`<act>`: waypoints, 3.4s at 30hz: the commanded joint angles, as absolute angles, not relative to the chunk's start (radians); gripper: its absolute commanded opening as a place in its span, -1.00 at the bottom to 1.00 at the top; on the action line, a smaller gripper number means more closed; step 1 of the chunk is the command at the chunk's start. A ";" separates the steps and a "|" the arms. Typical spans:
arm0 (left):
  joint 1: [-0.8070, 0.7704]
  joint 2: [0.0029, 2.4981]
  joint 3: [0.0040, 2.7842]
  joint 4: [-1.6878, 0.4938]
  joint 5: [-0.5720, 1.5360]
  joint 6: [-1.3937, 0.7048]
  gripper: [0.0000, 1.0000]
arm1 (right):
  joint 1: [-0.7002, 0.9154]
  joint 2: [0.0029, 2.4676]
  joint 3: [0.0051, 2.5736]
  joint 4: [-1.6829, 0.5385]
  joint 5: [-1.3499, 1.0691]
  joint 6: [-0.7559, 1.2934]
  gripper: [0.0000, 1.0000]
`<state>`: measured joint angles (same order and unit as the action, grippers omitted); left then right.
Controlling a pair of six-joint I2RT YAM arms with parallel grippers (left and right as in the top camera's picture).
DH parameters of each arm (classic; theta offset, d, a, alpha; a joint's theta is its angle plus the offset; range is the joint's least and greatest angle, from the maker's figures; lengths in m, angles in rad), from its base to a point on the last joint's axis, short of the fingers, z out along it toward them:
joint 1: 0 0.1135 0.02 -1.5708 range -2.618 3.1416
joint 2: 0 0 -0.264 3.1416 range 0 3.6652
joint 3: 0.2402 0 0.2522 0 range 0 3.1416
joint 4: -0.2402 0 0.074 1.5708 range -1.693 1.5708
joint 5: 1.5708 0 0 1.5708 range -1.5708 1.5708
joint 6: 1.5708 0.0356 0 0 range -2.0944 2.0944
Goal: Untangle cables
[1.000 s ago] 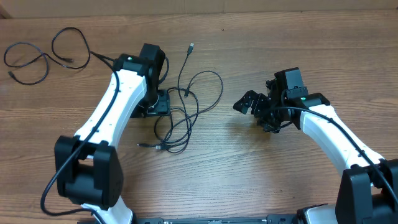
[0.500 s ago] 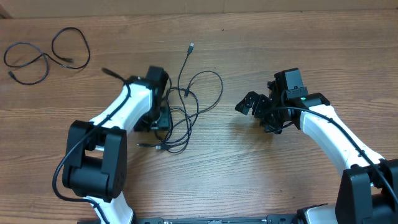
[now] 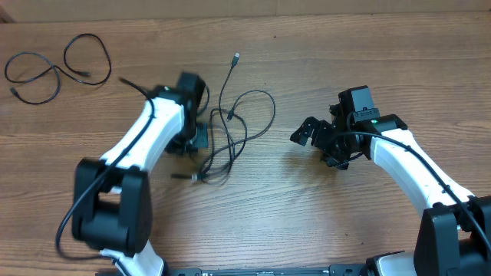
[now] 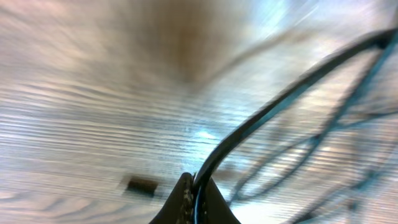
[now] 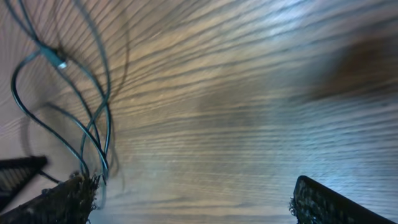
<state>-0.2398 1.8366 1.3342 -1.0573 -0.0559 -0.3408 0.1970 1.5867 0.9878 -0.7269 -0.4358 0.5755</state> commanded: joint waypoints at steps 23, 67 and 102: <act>-0.237 1.444 1.503 -0.850 0.730 -0.149 -0.91 | 0.444 1.584 1.000 -0.255 -0.665 0.825 1.00; 0.228 1.443 1.503 0.078 1.180 -0.782 -0.92 | 0.144 1.584 0.970 -0.842 0.386 0.894 1.00; 0.641 1.444 1.809 -0.604 0.468 -0.239 -0.92 | -0.155 1.584 0.970 -0.728 -0.084 0.585 1.00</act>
